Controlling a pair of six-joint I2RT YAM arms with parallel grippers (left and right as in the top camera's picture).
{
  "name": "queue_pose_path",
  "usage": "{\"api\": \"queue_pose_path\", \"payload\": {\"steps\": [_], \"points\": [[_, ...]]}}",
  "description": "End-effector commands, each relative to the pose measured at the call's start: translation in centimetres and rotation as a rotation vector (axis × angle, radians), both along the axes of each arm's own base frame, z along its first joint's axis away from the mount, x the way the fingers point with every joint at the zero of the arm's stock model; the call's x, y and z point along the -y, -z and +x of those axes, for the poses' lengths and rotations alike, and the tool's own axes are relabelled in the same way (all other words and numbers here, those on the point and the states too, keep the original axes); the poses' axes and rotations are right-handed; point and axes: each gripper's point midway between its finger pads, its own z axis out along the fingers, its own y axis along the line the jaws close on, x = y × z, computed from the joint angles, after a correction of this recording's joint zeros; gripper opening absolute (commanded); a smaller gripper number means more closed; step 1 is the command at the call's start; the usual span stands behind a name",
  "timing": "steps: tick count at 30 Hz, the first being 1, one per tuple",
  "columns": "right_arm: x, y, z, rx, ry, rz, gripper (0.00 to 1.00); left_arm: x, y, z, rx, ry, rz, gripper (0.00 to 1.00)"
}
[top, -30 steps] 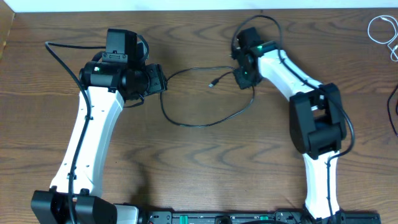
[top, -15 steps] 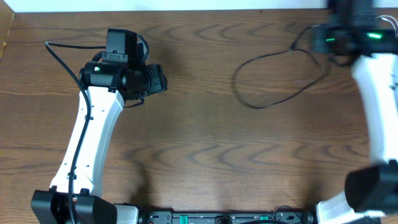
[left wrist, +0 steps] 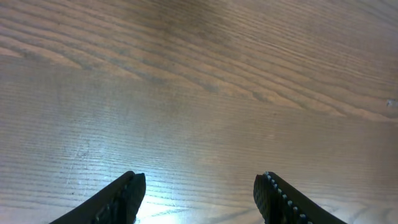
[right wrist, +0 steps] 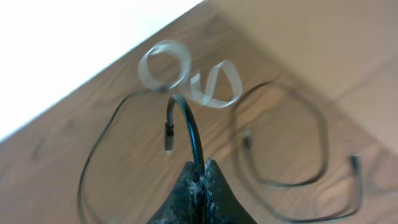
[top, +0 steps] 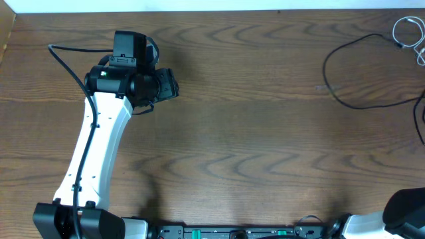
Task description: Untangle cables
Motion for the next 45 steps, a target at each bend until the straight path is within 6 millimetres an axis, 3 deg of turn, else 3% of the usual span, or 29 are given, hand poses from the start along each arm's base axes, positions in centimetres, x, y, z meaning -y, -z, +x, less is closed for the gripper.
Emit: {"api": "queue_pose_path", "payload": {"steps": [1,9,14,16,18,19,22,24,27,34,36,37,45], "points": [[3.5,-0.1,-1.2,0.071,0.109,0.048,0.01,-0.2,-0.1,0.3,0.005,0.007,0.015,0.62],[5.0,1.5,-0.7,0.082,0.098,0.095,0.01,-0.1,-0.2,0.4,0.012,0.007,0.013,0.62],[4.6,3.9,1.4,0.044,0.051,0.108,0.06,-0.1,-0.2,0.4,0.012,0.007,0.013,0.62],[4.1,5.3,3.3,0.033,-0.013,0.104,0.22,-0.1,-0.2,0.4,0.013,0.007,0.013,0.62],[3.2,6.8,5.4,0.025,-0.099,0.103,0.56,-0.1,-0.2,0.4,0.013,0.007,0.014,0.62],[2.5,7.8,6.5,0.023,-0.151,0.112,0.67,-0.2,-0.2,0.5,0.015,0.007,0.014,0.62],[0.2,9.4,8.6,0.037,-0.258,0.174,0.84,-0.1,-0.2,0.5,0.016,0.007,0.014,0.62],[-1.2,9.5,9.2,0.052,-0.311,0.209,0.89,-0.1,-0.2,0.5,0.016,0.007,0.014,0.62],[-3.8,8.4,9.7,0.082,-0.443,0.231,0.99,-0.1,-0.2,0.5,0.016,0.007,0.014,0.62],[-12.0,4.4,7.3,0.082,-0.723,0.268,0.99,-0.3,-0.2,0.6,0.02,0.003,0.021,0.72],[-14.1,3.4,6.2,0.063,-0.786,0.25,0.99,-0.3,-0.2,0.6,0.019,0.002,0.023,0.95],[-15.2,2.8,5.6,0.054,-0.814,0.24,0.99,-0.3,-0.1,0.5,0.016,0.002,0.023,0.99],[-23.3,-2.2,-0.3,0.013,-0.962,0.161,0.99,-0.1,-0.1,0.5,0.015,0.007,0.013,0.98]]}}
